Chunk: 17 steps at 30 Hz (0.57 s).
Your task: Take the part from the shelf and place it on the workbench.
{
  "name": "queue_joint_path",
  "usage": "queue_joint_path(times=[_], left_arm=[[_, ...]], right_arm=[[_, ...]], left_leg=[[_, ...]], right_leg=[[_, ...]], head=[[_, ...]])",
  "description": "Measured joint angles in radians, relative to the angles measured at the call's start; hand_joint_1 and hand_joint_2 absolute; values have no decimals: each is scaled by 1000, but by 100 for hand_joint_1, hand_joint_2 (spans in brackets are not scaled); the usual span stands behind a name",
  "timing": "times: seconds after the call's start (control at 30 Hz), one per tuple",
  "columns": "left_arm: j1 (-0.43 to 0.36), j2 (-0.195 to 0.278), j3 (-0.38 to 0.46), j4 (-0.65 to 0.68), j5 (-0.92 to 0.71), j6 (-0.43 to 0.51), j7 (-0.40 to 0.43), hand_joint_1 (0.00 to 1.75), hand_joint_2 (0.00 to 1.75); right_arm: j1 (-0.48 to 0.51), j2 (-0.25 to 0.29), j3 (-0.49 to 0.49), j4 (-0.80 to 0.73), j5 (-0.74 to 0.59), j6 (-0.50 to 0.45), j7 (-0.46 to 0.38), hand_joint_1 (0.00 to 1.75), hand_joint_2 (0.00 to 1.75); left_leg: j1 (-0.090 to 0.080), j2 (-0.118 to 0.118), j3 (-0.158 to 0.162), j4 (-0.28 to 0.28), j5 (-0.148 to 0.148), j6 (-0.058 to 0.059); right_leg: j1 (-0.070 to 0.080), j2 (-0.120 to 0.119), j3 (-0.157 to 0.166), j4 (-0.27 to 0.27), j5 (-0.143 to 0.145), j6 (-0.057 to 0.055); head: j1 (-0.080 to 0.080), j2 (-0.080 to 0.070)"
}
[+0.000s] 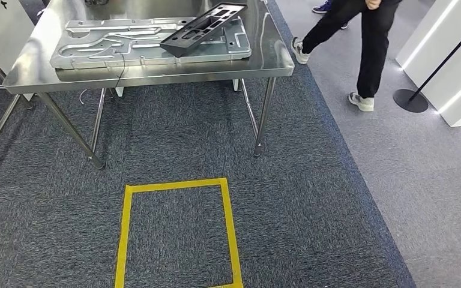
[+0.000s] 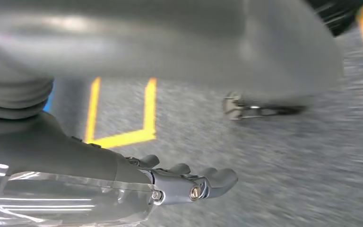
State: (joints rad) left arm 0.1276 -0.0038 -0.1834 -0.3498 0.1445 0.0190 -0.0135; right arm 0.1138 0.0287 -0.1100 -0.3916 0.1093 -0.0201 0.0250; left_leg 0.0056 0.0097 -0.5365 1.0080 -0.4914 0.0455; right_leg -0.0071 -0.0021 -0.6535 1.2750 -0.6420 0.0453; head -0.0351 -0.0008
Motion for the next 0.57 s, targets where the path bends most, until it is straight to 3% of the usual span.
queue_joint_path(times=[0.03,0.07,0.13,0.2,0.27,0.37,0.4,0.5,0.57], left_arm=[[-11,0,11,-15,-10,-2,1,0,0],[-23,0,21,-32,-20,-4,1,0,0],[-49,0,41,-72,-38,-5,2,0,0],[-72,0,64,-112,-58,-6,3,0,0],[-82,1,91,-133,-85,-8,4,0,0],[-60,2,123,-129,-119,-9,8,0,0],[-46,2,130,-121,-124,-10,10,0,0],[6,3,143,-77,-133,-14,13,0,0],[35,3,148,-51,-135,-16,14,0,0]], right_arm=[[17,0,5,13,-8,1,-1,0,175],[33,-1,11,27,-15,3,-3,0,175],[68,-4,21,59,-28,4,-6,0,175],[94,-8,33,89,-43,6,-8,0,87],[109,-12,47,103,-62,8,-11,0,0],[100,-15,65,85,-87,14,-18,0,0],[88,-15,69,71,-91,17,-20,0,44],[40,-16,77,23,-95,20,-24,0,175],[14,-16,80,-5,-96,21,-24,0,175]], left_leg=[[-1,0,0,0,0,0],[-2,1,1,0,0,0],[-3,0,4,0,-1,-2],[-6,-1,5,0,-3,-8],[-6,0,4,-2,-4,-20],[-5,0,1,21,-25,-36],[-4,-2,-15,60,-50,-40],[2,-5,-105,244,-143,-50],[4,-5,-130,292,-151,-54]], right_leg=[[0,0,-10,19,4,0],[0,0,-1,-3,26,-3],[2,0,65,-142,100,-13],[9,-3,118,-255,142,-25],[15,-2,128,-277,147,-34],[8,2,134,-296,159,-53],[5,2,135,-302,162,-58],[5,0,132,-303,163,-62],[5,-3,132,-302,162,-61]], head=[[0,0],[0,0],[0,0],[0,0],[0,0],[0,0],[0,0],[0,0],[0,0]])
